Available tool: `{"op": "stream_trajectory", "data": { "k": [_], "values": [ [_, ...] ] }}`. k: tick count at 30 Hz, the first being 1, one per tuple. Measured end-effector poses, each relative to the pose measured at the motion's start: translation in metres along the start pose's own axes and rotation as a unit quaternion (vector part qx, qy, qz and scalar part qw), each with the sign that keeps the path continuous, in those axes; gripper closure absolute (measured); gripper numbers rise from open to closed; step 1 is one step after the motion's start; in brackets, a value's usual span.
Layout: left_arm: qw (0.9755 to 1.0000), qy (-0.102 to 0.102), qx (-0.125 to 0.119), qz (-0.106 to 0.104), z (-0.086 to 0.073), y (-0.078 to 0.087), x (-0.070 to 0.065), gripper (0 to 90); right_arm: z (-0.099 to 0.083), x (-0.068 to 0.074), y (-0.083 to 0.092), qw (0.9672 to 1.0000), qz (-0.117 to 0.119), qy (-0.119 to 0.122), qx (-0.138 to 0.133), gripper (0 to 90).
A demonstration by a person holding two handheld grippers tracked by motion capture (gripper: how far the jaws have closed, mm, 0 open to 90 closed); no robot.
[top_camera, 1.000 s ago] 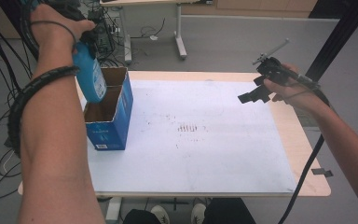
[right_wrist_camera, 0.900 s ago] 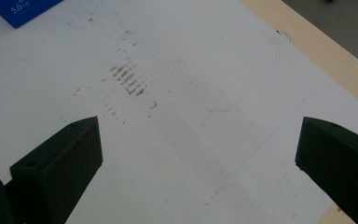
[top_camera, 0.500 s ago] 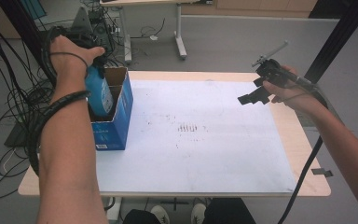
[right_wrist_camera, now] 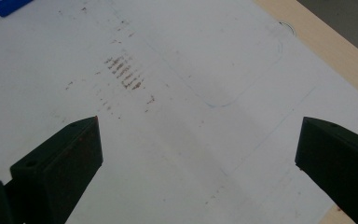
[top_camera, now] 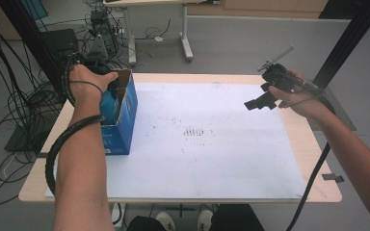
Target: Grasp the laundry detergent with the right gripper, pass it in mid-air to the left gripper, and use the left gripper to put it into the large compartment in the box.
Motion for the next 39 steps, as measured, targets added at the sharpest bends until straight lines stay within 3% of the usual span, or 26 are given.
{"op": "stream_trajectory", "data": {
  "k": [7, 21, 39],
  "values": [
    [1.0000, -0.005, -0.003, 0.006, -0.001, -0.014, 0.002, 35.6, -0.001, -0.001, -0.002, 1.0000, -0.001, -0.001, 0.003, 0.6],
    [0.9994, -0.024, 0.018, 0.014, -0.007, -0.045, 0.004, 35.6, 0.001, -0.001, -0.011, 1.0000, 0.000, 0.002, 0.010, 0.6],
    [0.9994, -0.026, 0.020, 0.010, -0.008, -0.049, 0.007, 35.3, 0.003, 0.000, -0.015, 0.9999, 0.001, 0.003, 0.013, 0.6]
  ]
}}
Point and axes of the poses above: each handheld gripper's, and its own axes: y roughly backward along the jaws, z roughly out of its top, x roughly to its left, the point moved 5 cm from there along -y, roughly forward along the jaws, and after that the axes turned 10 degrees about y, right-handed, at the moved point
